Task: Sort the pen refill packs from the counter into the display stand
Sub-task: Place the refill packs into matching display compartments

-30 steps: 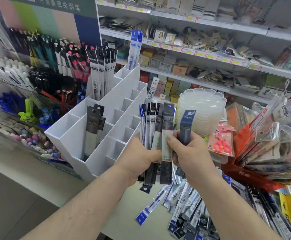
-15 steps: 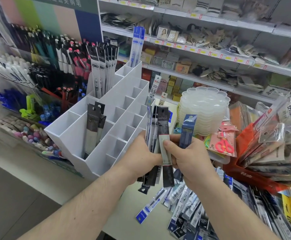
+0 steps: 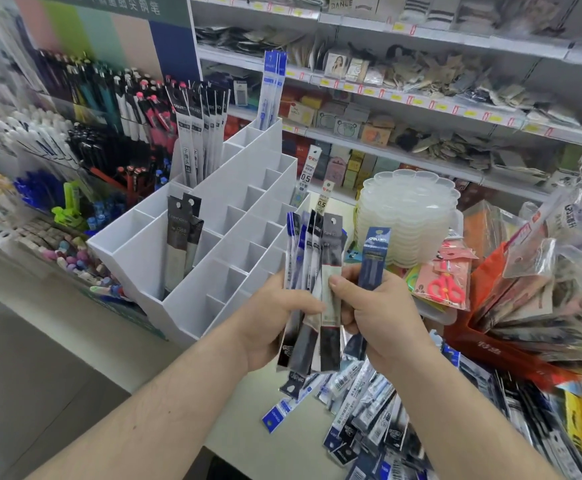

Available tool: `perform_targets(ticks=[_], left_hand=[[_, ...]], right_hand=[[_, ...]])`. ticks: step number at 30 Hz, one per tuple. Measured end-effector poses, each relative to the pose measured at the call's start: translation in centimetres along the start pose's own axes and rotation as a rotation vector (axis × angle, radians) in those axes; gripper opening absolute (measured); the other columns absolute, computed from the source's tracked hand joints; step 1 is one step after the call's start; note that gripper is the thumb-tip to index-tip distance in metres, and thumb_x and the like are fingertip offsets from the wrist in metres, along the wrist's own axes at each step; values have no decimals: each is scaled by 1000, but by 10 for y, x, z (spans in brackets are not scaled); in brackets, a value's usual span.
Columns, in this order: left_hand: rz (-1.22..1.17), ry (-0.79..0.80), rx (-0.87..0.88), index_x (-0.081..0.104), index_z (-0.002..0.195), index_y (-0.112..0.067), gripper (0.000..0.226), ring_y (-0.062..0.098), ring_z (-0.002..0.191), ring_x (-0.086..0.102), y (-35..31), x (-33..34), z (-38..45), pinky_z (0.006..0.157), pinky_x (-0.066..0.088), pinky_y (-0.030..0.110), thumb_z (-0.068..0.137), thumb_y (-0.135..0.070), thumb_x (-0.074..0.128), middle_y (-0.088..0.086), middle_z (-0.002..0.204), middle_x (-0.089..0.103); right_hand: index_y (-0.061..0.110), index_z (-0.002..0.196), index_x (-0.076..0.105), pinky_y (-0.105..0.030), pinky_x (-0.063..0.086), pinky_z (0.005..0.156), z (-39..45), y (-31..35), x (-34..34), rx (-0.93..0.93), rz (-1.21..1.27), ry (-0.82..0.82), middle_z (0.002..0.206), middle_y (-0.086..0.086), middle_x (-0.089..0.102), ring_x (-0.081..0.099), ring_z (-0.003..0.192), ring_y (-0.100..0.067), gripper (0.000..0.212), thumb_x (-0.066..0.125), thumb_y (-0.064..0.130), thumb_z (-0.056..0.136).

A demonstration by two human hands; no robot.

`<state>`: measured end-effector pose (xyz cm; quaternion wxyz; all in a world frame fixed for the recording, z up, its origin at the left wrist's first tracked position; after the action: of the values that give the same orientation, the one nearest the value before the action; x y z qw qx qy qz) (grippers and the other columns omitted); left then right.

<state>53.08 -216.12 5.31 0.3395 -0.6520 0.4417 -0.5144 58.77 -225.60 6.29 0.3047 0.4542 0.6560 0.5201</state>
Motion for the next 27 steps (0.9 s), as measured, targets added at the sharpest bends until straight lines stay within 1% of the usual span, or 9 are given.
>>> perform_targets(ticks=[3, 5, 9, 12, 14, 17, 21, 25, 27], left_hand=[[81, -143, -2, 66, 108, -6, 37, 25, 77, 72, 3, -4, -10, 64, 59, 32, 78, 13, 57, 17, 91, 74], [88, -220, 7, 68, 103, -7, 32, 25, 76, 73, 5, -5, -18, 66, 61, 34, 85, 16, 56, 14, 88, 75], [51, -376, 54, 71, 93, -13, 28, 25, 79, 73, 14, -10, -36, 73, 61, 38, 85, 12, 62, 11, 89, 77], [22, -435, 83, 70, 99, -10, 26, 22, 78, 74, 21, -10, -48, 70, 60, 33, 85, 11, 62, 10, 88, 77], [12, -470, 111, 68, 107, -4, 24, 26, 83, 73, 22, -13, -54, 74, 60, 36, 84, 4, 66, 14, 95, 76], [-39, -487, 145, 67, 113, -1, 39, 31, 88, 73, 19, -16, -59, 76, 60, 40, 75, -9, 72, 18, 99, 75], [-17, -519, 185, 73, 96, -15, 23, 29, 82, 73, 9, -24, -64, 68, 60, 37, 80, 1, 71, 13, 92, 76], [47, -542, 231, 68, 102, -6, 28, 23, 75, 74, -6, -39, -71, 63, 58, 31, 77, 6, 72, 10, 86, 77], [103, -548, 232, 68, 103, -8, 30, 20, 78, 74, -13, -49, -76, 63, 57, 27, 77, 6, 74, 7, 87, 77]], right_hand=[[11, 84, 52, -23, 31, 40, -6, -5, -2, 36, 16, 49, 48, 1, 47, 40, 42, -13, 16, 62, 5, 96], [11, 87, 51, -24, 30, 42, -10, -10, -4, 91, 73, 89, 50, -1, 44, 39, 43, -13, 14, 58, 6, 98], [9, 92, 54, -25, 28, 42, -14, -18, -7, 146, 105, 138, 60, -8, 44, 40, 45, -14, 7, 55, 9, 99], [8, 98, 55, -24, 29, 40, -20, -24, -1, 149, 87, 198, 63, -8, 47, 42, 45, -14, 2, 55, 9, 99], [8, 98, 55, -23, 31, 40, -26, -26, 6, 134, 54, 233, 62, -5, 49, 43, 45, -13, 2, 55, 9, 99], [9, 89, 50, -24, 34, 41, -31, -24, 12, 95, 26, 211, 57, -5, 48, 44, 43, -13, 12, 57, 6, 98], [10, 87, 47, -26, 37, 42, -32, -21, 23, 63, 62, 151, 56, -4, 48, 45, 43, -13, 17, 59, 3, 96], [7, 102, 54, -27, 39, 43, -31, -20, 39, 72, 77, 120, 66, -6, 54, 48, 45, -14, 13, 63, 3, 94], [3, 103, 58, -28, 39, 45, -30, -19, 51, 83, 19, 158, 62, -7, 54, 48, 45, -14, 11, 63, 8, 95]])
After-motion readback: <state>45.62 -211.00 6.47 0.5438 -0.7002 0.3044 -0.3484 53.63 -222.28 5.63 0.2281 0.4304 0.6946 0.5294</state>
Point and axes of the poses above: each hand's wrist, its own z-axis towards the middle knuckle, its own x-axis out of the palm, y = z × x, the point moved 9 cm from there along z, towards the middle knuckle
